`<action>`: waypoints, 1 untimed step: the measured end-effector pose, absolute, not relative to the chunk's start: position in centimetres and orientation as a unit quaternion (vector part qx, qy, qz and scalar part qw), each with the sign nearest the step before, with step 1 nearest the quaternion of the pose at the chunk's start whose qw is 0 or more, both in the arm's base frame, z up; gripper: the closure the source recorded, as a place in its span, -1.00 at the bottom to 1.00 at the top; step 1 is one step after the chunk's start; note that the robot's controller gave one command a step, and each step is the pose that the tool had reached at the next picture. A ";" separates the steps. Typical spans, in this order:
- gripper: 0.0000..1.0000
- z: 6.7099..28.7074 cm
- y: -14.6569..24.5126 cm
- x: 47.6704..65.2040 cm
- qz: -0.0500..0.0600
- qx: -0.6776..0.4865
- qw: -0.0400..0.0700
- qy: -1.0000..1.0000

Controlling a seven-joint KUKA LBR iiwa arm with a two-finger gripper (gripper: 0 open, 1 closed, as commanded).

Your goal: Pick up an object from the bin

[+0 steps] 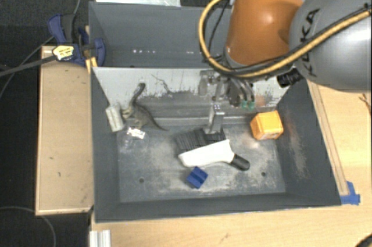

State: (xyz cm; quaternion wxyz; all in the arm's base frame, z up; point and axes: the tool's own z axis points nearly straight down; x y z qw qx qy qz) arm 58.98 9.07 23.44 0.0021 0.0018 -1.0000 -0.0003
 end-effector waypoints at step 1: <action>-1.00 23.9 9.0 59.1 -0.001 0.000 -0.002 -1.000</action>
Offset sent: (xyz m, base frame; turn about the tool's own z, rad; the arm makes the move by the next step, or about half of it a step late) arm -0.0155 -0.0219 -0.1306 -0.1571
